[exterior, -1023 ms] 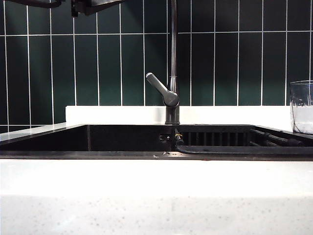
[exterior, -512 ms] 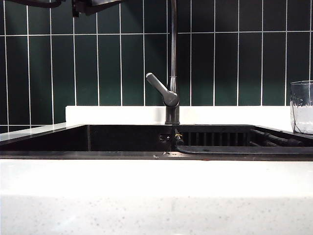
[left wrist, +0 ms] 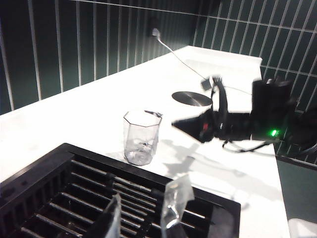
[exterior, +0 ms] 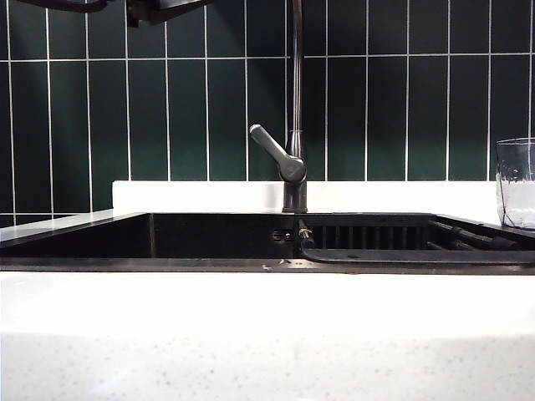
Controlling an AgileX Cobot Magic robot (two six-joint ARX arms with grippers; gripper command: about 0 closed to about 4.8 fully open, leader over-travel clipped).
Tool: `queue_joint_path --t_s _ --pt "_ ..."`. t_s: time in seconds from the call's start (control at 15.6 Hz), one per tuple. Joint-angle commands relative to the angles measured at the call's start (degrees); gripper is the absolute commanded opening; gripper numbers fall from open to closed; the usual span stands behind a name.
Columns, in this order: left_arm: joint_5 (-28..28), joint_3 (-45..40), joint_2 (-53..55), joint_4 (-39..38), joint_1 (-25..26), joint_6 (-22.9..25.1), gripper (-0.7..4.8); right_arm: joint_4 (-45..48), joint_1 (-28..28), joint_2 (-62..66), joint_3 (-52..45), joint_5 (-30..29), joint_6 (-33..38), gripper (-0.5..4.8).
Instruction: Pick up the mug next to the sink, go to the faucet to get some water, pour the water into the sink, and finally put the mug back to its place.
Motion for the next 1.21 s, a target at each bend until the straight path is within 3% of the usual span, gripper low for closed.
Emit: queue_joint_path --t_s 0.06,0.38,0.58,0.7,0.96,1.02,1.21 --pt "0.0 0.0 -0.9 0.0 0.0 0.6 1.11 -4.4 2.3 -9.2 0.1 1.4 0.2 1.21" --pt "-9.7 -0.1 -6.8 -7.0 0.0 7.6 1.11 -13.3 5.9 -27.1 0.1 2.6 0.2 1.15" --pt "-22.4 -1.4 -16.9 -15.2 0.0 11.9 1.11 -20.5 6.2 -38.4 0.1 2.7 0.2 1.08" --pt "-33.9 -6.4 -28.2 -15.3 0.0 11.0 1.10 -26.2 6.2 -45.5 0.1 2.7 0.2 1.01" --pt "-49.2 -17.0 -48.6 -19.5 0.0 7.6 1.00 -34.1 6.2 -54.1 0.1 3.2 -0.3 0.46" --pt "-52.0 -19.4 -53.6 -22.7 0.0 7.6 0.87 -35.3 6.2 -55.8 0.1 3.5 -0.3 0.11" --pt "-56.5 -24.2 -62.7 -26.3 0.0 6.8 0.83 -36.4 6.1 -58.0 0.1 3.6 -2.8 -0.05"
